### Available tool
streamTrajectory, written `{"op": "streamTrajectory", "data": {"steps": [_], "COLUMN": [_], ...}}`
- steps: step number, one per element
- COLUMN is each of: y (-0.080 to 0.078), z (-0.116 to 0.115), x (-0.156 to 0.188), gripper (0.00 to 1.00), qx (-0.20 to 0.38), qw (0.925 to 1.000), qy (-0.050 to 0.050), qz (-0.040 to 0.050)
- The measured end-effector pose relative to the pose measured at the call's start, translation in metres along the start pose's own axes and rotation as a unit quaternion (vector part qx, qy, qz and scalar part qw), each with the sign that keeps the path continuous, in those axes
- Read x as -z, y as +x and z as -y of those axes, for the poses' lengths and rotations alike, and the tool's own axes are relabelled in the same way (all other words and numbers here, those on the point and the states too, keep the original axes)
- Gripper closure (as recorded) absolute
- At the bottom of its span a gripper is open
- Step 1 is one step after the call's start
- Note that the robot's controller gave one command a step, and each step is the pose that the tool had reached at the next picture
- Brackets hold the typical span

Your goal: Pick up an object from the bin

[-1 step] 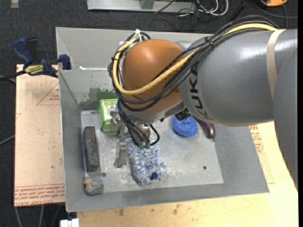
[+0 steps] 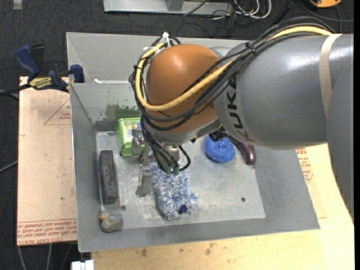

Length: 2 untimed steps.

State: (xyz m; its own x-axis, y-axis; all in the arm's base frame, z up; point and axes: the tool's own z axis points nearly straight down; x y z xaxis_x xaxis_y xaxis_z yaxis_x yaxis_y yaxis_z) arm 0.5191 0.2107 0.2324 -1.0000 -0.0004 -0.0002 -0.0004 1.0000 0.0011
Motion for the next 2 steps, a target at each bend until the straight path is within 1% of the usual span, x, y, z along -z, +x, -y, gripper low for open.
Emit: {"op": "streamTrajectory", "data": {"steps": [1,2], "y": [-0.018,-0.030], "z": [0.019,0.062], "x": [-0.047,-0.072], "gripper": [0.00,0.00], "qx": [0.064,0.177], "qw": [0.9980,0.9842], "qy": [0.000,0.000], "qz": [0.0017,0.0001]}}
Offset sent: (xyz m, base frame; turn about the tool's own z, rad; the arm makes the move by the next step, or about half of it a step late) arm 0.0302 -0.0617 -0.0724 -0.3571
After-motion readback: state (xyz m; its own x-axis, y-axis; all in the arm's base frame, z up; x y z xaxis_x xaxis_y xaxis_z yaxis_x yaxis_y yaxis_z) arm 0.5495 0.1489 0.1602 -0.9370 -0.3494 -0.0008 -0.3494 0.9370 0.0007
